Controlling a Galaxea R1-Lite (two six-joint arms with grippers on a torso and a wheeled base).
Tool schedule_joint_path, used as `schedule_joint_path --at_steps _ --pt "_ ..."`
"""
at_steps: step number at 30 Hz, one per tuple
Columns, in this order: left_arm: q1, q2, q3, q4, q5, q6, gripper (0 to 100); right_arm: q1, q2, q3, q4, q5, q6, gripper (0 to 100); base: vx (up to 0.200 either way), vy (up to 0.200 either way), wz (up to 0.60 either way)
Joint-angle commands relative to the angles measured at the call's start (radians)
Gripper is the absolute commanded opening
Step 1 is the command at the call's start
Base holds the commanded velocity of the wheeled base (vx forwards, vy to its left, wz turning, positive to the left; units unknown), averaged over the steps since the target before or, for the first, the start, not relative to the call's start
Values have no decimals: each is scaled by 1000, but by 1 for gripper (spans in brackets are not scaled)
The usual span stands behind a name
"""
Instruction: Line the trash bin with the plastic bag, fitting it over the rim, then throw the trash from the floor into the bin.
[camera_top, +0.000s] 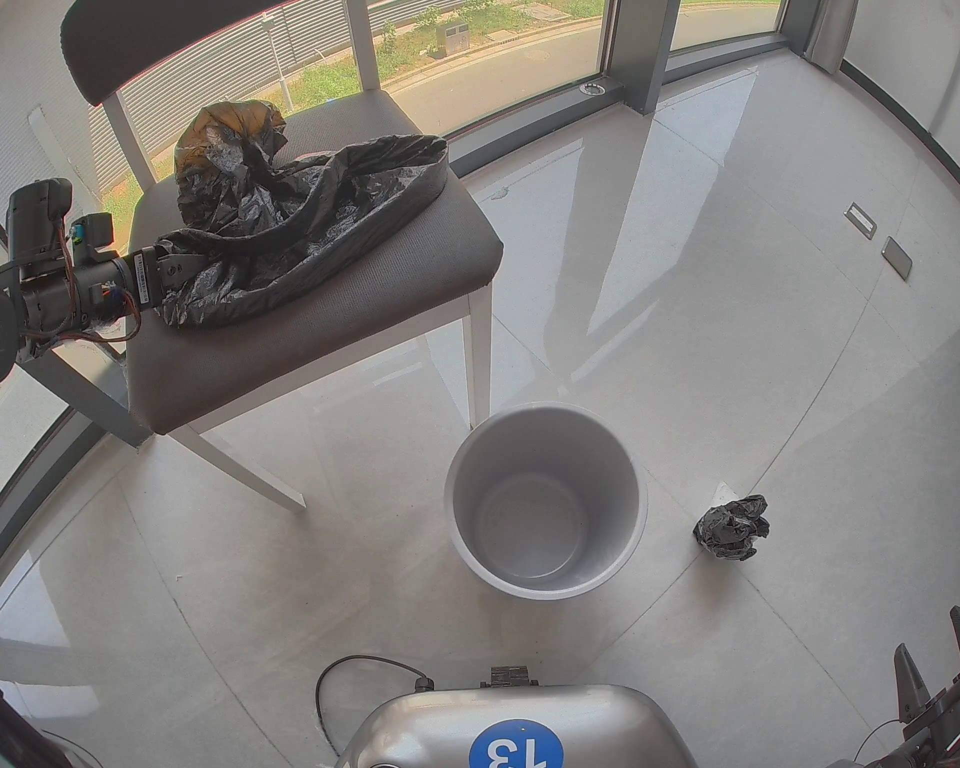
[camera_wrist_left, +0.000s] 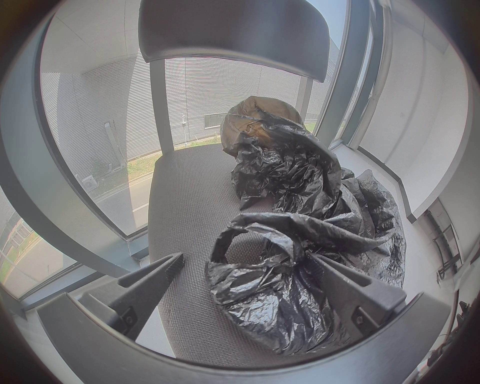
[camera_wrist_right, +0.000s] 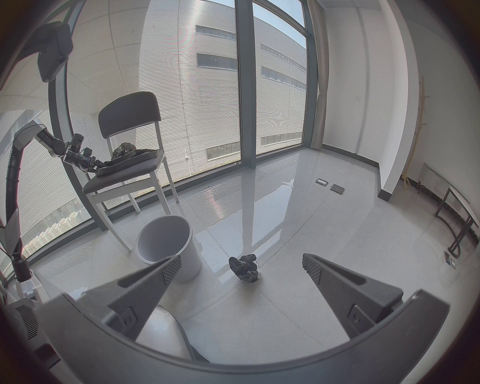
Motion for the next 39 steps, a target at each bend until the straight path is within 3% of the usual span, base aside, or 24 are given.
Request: schedule_joint_path --at_steps 1,9,10,22,28,34,39 --pt "1 -6 11 0 1 0 100 0 -8 18 0 0 0 100 0 0 0" --pt "1 -1 2 -4 1 0 100 0 -8 16 0 0 0 100 0 0 0" --pt "1 -1 3 -11 3 0 0 0 -8 18 0 0 0 100 0 0 0" --pt "-8 -12 9 -9 -5 1 0 0 -8 16 0 0 0 100 0 0 0" --pt "-51 -49 8 -9 -12 3 0 0 -7 16 0 0 -7 100 0 0 0" --pt "-166 -139 18 31 -19 18 0 2 31 16 2 0 -7 100 0 0 0" --pt "-259 -179 57 91 -45 161 0 20 42 16 2 0 -7 100 0 0 0"
